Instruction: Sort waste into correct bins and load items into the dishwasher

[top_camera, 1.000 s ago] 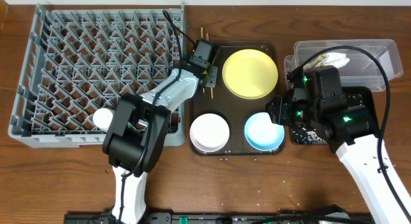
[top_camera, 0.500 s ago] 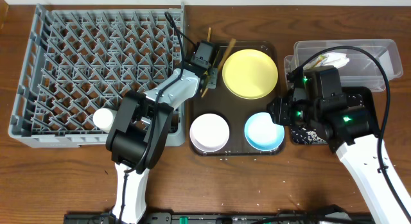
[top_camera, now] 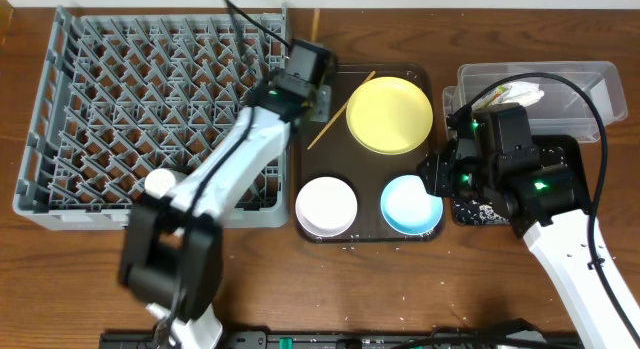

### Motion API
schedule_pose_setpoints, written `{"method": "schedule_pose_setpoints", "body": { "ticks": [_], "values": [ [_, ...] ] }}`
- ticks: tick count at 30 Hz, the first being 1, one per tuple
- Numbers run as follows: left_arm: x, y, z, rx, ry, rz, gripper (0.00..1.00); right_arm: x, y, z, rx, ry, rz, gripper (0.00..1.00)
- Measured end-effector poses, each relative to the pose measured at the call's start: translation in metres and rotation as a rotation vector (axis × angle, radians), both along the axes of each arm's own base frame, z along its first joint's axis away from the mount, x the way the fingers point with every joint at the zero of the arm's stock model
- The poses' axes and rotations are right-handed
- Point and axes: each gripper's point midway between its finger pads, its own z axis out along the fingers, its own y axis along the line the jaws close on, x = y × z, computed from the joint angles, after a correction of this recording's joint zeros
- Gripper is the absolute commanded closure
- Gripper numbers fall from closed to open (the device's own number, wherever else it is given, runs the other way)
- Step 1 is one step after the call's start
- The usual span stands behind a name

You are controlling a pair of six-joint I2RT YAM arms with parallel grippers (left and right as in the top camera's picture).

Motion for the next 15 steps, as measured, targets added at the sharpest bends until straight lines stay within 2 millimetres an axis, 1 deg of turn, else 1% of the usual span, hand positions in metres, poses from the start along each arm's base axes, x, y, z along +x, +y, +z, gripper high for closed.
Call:
{"method": "schedule_pose_setpoints", "body": {
  "ticks": [1,3,4,5,6,8,10,12,15],
  "values": [
    [-0.007,0.011,0.011,0.019,0.002,0.019,0.92,0.0,0.0,0.0,-0.001,0.001,0.0,0.59],
    [-0.017,0.029,0.021,0.048,0.023,0.051,0.92,0.0,0.0,0.0,-0.001,0.001,0.0,0.59],
    [-0.022,0.042,0.023,0.066,0.04,0.074,0.92,0.0,0.0,0.0,-0.001,0.001,0.0,0.59],
    [-0.028,0.056,0.023,0.086,0.068,0.101,0.92,0.0,0.0,0.0,-0.001,0.002,0.0,0.59],
    [-0.031,0.066,0.021,0.099,0.089,0.119,0.92,0.0,0.0,0.0,-0.001,0.002,0.0,0.59],
    [-0.037,0.089,0.014,0.119,0.143,0.165,0.92,0.0,0.0,0.0,-0.001,0.002,0.0,0.58],
    [-0.041,0.106,0.003,0.095,0.192,0.191,0.92,0.0,0.0,0.0,-0.001,0.002,0.0,0.57],
    [-0.043,0.109,-0.004,0.043,0.229,0.172,0.92,0.0,0.0,0.0,-0.002,0.001,-0.001,0.57],
    [-0.047,0.099,-0.008,-0.011,0.257,0.11,0.92,0.0,-0.001,-0.001,-0.008,0.0,-0.005,0.56]
  ]
}}
